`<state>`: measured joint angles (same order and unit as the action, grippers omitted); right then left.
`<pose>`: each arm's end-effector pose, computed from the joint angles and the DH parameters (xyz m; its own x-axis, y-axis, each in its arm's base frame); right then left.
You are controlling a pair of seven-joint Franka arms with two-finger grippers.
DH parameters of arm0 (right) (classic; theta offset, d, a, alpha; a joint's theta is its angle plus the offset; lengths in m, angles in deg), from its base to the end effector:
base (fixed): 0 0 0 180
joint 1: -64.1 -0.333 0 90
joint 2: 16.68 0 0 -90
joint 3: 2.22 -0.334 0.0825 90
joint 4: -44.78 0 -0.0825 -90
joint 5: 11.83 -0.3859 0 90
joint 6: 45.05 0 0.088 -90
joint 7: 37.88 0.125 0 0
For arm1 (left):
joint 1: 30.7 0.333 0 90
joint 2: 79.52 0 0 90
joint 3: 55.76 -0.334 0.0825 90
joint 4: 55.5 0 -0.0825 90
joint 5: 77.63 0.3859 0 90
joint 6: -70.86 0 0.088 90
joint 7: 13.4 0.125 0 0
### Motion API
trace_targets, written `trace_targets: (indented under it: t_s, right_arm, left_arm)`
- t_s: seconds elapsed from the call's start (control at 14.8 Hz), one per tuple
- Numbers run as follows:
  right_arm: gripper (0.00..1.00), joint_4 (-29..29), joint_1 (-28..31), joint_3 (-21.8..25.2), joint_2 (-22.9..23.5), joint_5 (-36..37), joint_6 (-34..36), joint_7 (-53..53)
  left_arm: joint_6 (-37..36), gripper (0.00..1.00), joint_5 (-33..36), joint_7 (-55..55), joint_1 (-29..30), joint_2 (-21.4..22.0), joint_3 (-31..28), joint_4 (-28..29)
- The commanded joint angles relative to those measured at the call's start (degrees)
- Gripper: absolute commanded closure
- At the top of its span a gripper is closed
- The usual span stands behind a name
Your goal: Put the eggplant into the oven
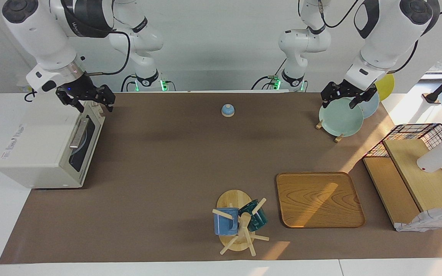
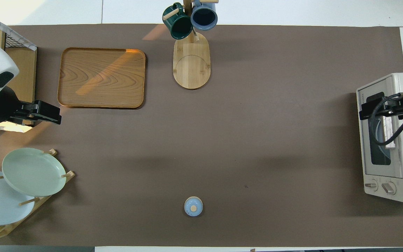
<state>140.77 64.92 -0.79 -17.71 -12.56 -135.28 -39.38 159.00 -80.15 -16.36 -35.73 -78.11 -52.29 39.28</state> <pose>0.5451 -0.0199 0.5854 0.9965 -0.0130 -0.0821 -0.0143 -0.9998 -0.0153 0.5338 -0.0858 0.5962 0.9909 -0.0972 -0.0932 -0.0941 -0.9949 0.0376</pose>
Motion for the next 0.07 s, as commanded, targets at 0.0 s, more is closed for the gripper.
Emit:
trace_targets:
  t_s: [0.0]
  right_arm:
    - [0.00,-0.81,0.15,-0.19,0.68,-0.68,-0.65,0.88]
  left_arm:
    - [0.02,0.00,0.50,-0.38,0.28,0.26,0.22,-0.12]
